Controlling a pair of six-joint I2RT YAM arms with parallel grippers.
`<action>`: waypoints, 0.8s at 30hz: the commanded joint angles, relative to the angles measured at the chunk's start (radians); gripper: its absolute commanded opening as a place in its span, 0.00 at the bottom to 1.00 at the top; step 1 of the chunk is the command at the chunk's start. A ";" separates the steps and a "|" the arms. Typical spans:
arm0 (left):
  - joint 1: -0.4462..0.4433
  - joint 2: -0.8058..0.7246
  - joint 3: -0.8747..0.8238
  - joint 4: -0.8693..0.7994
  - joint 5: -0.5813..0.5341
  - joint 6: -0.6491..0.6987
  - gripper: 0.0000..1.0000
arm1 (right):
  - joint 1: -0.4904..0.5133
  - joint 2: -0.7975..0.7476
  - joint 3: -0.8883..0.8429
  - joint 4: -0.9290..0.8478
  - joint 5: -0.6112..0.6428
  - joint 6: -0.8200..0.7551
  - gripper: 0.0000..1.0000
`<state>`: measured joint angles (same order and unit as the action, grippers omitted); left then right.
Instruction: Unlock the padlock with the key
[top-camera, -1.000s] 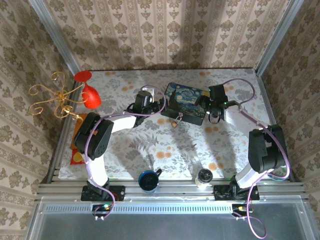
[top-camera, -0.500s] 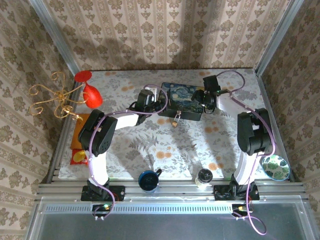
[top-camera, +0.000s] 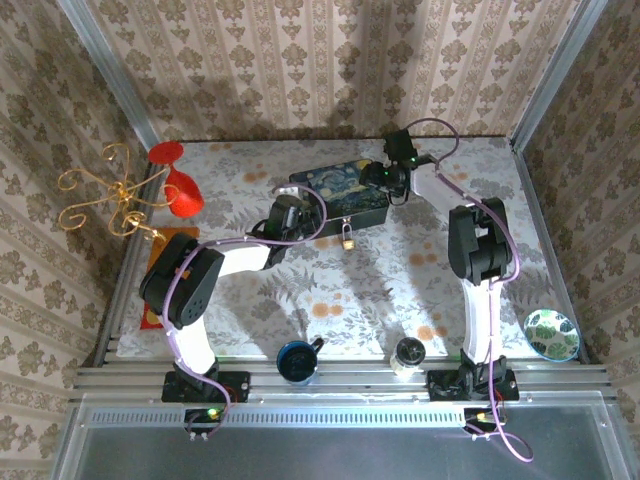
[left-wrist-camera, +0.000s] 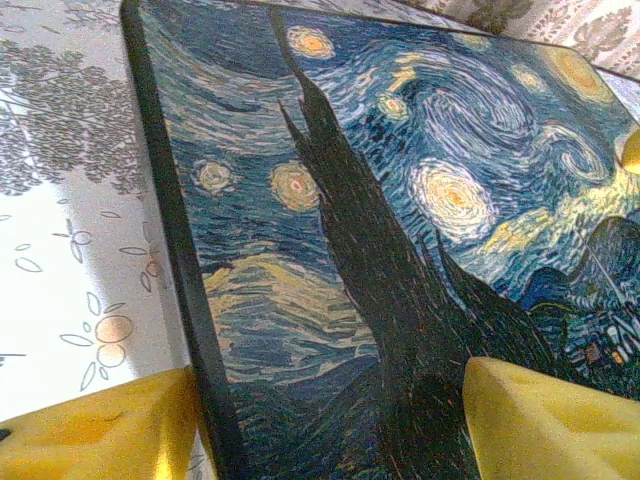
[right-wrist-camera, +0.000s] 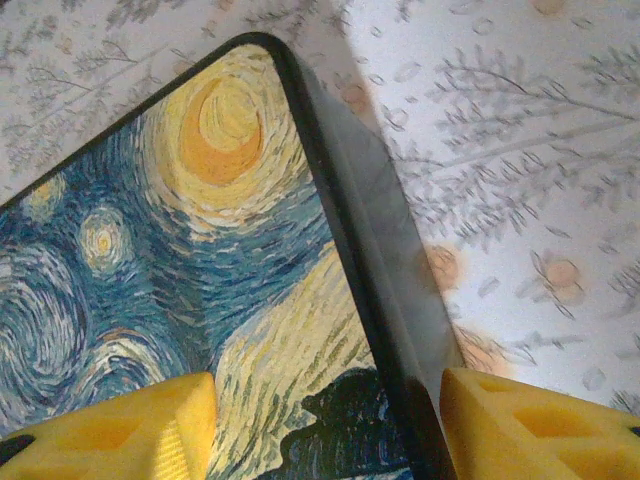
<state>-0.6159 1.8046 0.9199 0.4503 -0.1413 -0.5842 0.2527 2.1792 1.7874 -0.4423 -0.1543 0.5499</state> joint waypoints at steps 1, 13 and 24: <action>-0.029 -0.017 -0.021 -0.029 -0.016 0.004 0.70 | 0.052 0.061 0.095 -0.053 -0.114 -0.018 0.62; 0.005 -0.108 -0.006 -0.087 -0.065 0.050 0.85 | 0.033 -0.085 0.118 -0.301 0.173 -0.130 0.78; -0.001 -0.263 -0.062 -0.157 -0.108 0.082 1.00 | 0.079 -0.658 -0.551 -0.280 0.334 -0.008 0.72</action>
<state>-0.6132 1.5780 0.8799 0.3359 -0.2245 -0.5308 0.3038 1.6096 1.3411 -0.6842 0.1062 0.4858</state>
